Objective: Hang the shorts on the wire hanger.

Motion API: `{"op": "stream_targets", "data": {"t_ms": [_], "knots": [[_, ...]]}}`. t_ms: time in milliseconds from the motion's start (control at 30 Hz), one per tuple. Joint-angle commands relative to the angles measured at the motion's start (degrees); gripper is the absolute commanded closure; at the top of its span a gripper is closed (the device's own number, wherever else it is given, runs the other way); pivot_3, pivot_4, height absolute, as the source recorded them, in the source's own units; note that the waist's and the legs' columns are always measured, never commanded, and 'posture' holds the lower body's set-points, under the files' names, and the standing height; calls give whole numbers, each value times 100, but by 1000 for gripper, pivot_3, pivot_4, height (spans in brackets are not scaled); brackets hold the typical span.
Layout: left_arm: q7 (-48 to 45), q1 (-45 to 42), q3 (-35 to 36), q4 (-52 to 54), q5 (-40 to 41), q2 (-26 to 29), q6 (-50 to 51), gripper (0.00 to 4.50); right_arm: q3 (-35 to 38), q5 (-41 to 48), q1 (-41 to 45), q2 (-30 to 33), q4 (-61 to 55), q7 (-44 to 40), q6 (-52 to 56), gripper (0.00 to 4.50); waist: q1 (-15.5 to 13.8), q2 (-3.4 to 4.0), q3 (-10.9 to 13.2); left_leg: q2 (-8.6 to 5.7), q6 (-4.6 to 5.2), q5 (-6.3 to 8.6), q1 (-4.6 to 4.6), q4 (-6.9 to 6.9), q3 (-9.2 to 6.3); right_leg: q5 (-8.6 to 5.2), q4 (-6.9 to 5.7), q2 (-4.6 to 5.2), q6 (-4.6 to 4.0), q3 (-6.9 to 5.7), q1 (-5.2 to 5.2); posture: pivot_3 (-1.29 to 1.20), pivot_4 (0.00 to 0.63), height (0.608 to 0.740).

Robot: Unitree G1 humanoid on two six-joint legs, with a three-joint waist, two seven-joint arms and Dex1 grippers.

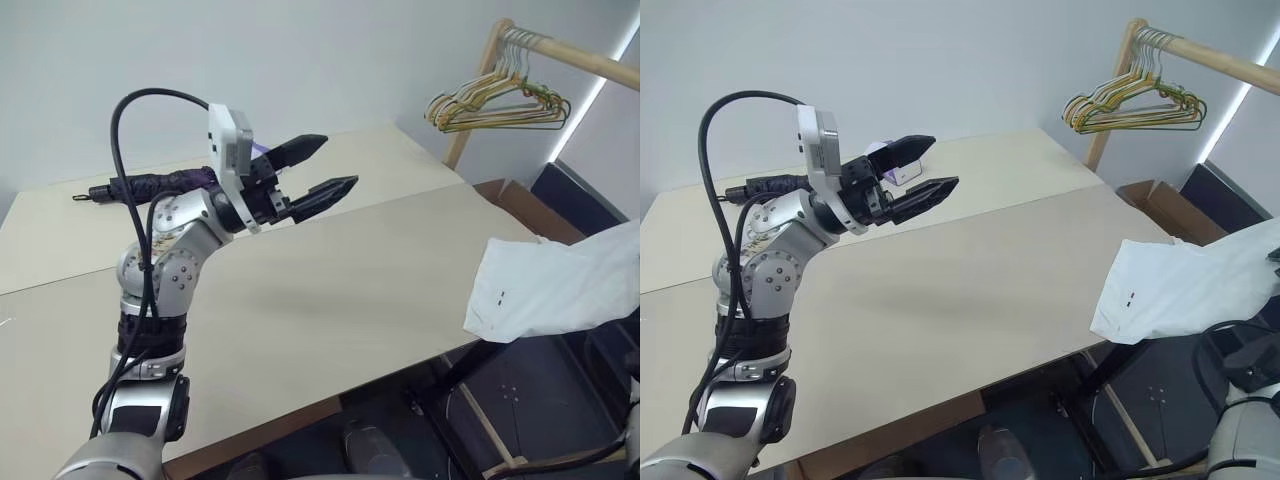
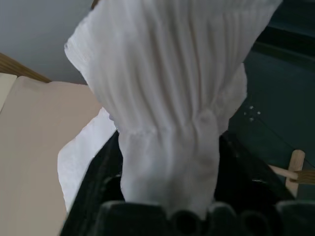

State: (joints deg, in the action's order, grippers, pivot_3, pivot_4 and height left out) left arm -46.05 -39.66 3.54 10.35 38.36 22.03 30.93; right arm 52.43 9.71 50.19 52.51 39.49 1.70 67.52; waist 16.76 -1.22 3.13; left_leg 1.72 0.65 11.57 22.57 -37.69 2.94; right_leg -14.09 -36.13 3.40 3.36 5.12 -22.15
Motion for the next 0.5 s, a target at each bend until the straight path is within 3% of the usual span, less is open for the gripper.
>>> {"op": "stream_targets", "data": {"t_ms": [33,100,267,500], "knots": [[-1,-75,64,115,-2,41,-120,0,-334,153,-108,-43,-770,-104,-188,716,4,0,0,-1,3,2,-4,0,-2,3,1,0,5,15,-1,-218,25,740],[-6,-85,53,101,-12,37,-129,0,-527,163,-270,-116,-1166,-126,-239,42,4,0,0,-3,7,4,-10,0,0,6,1,0,11,30,1,-222,26,740],[-18,-117,42,67,-24,25,-153,0,-1366,-174,-1081,-520,-2787,77,-671,12,4,0,0,-2,8,5,-11,2,4,8,4,-2,14,37,-1,-224,27,740],[-22,-29,40,112,-54,34,-254,0,-1489,-855,-1823,-1631,-4231,1261,-2697,12,-18,2,2,-2,7,6,-10,4,6,11,3,-3,20,42,-5,-216,29,740]]}}
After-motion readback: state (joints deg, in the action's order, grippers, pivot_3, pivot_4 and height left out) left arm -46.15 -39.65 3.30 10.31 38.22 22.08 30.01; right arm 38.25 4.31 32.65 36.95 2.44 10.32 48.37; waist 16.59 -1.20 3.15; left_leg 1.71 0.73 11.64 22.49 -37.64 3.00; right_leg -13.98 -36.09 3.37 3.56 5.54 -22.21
